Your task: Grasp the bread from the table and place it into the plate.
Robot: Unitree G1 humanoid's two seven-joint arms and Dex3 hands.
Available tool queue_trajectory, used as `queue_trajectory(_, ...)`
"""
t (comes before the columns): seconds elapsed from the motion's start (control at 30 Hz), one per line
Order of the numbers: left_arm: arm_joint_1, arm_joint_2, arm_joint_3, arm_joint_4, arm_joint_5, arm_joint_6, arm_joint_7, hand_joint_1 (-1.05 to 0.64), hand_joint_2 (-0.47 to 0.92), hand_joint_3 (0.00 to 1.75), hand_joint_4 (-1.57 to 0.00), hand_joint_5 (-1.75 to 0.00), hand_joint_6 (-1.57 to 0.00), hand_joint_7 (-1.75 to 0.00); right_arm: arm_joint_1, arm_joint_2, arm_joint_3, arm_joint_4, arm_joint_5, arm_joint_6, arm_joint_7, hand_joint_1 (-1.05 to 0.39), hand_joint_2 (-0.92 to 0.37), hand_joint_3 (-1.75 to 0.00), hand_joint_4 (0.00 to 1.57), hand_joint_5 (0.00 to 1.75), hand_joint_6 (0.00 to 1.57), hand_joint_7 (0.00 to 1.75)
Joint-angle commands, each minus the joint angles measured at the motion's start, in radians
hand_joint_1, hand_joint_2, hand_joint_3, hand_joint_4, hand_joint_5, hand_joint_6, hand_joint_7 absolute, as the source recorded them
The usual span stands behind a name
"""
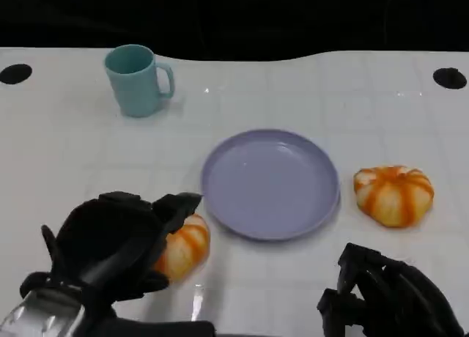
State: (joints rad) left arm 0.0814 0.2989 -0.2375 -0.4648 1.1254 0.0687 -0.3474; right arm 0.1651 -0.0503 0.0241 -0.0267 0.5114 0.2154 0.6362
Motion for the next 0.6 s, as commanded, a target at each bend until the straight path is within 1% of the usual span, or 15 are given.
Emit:
queue_trajectory(0.03, -0.039, -0.010, -0.039, 0.027, 0.077, 0.063, -0.063, -0.23, 0.73, 0.01, -0.40, -0.10, -0.28, 0.00, 0.002, -0.008, -0.006, -0.013, 0.003, -0.005, 0.003, -0.73, -0.92, -0.25, 0.90, 1.60, 0.80, 1.39)
queue_trajectory(0.17, -0.067, -0.033, -0.074, 0.068, 0.129, 0.110, -0.083, -0.23, 0.73, 0.00, -0.40, -0.09, -0.28, 0.00, 0.004, -0.010, -0.008, -0.017, 0.004, -0.003, 0.001, -0.73, -0.92, -0.24, 0.91, 1.60, 0.80, 1.39)
queue_trajectory(0.37, -0.100, -0.066, -0.113, 0.161, 0.162, 0.154, -0.043, -0.25, 0.72, 0.00, -0.42, -0.08, -0.30, -0.01, 0.003, -0.011, -0.012, -0.015, 0.012, 0.003, 0.005, -0.73, -0.92, -0.22, 0.91, 1.58, 0.80, 1.36)
queue_trajectory(0.6, -0.149, -0.092, -0.139, 0.304, 0.127, 0.187, 0.011, -0.27, 0.74, 0.01, -0.45, -0.07, -0.31, 0.00, 0.005, -0.014, -0.012, -0.014, 0.012, 0.000, 0.010, -0.73, -0.92, -0.23, 0.91, 1.58, 0.81, 1.37)
